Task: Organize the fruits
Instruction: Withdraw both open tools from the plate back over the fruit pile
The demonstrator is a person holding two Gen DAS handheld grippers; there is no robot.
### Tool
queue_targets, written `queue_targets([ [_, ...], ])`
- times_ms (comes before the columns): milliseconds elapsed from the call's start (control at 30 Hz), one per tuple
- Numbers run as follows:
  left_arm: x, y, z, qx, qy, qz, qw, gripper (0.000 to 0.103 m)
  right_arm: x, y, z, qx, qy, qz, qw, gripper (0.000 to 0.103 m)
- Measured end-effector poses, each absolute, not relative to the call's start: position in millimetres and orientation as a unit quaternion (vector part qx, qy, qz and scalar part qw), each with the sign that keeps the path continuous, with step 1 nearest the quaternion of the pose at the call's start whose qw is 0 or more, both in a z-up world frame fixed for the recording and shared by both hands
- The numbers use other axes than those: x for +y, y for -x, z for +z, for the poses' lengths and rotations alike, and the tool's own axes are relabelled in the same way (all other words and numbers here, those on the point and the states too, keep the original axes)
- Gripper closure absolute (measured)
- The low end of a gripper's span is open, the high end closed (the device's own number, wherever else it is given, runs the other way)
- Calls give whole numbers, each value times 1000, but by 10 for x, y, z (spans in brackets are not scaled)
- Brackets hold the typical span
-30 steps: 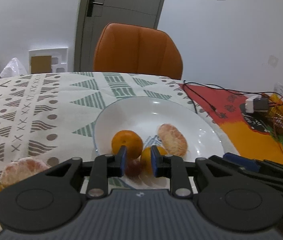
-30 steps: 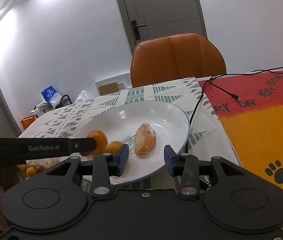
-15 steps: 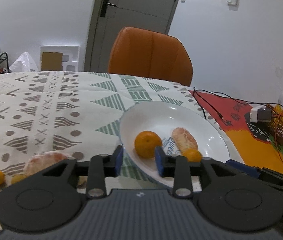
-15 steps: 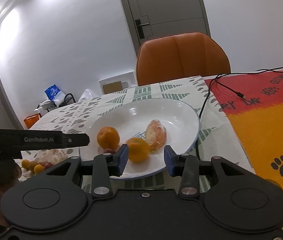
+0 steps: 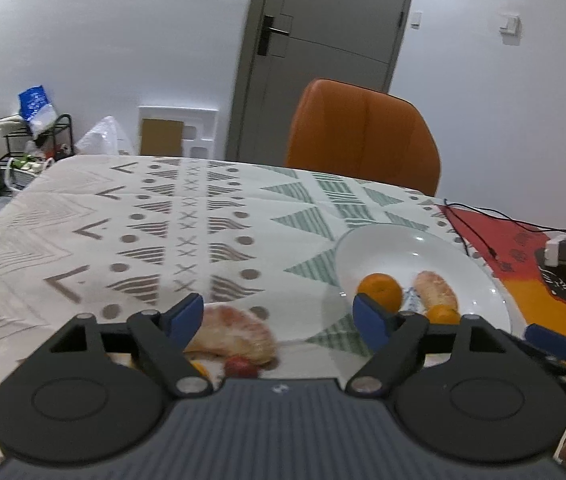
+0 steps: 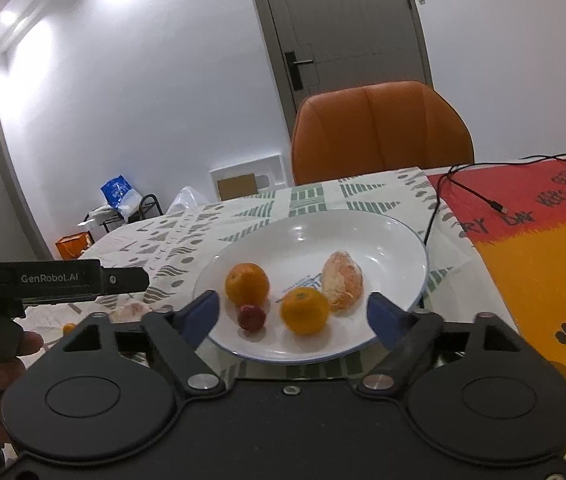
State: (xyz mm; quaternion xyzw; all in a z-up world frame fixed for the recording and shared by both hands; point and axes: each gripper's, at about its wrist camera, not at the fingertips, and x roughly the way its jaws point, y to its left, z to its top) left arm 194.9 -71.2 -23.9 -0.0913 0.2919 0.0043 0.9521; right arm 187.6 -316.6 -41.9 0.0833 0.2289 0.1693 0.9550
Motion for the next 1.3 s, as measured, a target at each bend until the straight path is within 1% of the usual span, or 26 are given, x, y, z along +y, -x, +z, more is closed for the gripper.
queue_targets([
  [100, -639, -1860, -223, 290, 87, 14, 953, 18, -3119, -1835, -391, 219, -81, 175, 957, 1],
  [133, -619, -1841, -216, 289, 87, 17, 953, 18, -3105, -1823, -379, 216, -81, 176, 957, 0],
  [467, -390, -1612, -128, 275, 91, 47, 956, 13, -2983, -1735, -317, 213, -87, 182, 956, 0],
  [1300, 124, -1141, -87, 265, 113, 73, 955, 13, -2426, -1472, -175, 216, -52, 231, 947, 0],
])
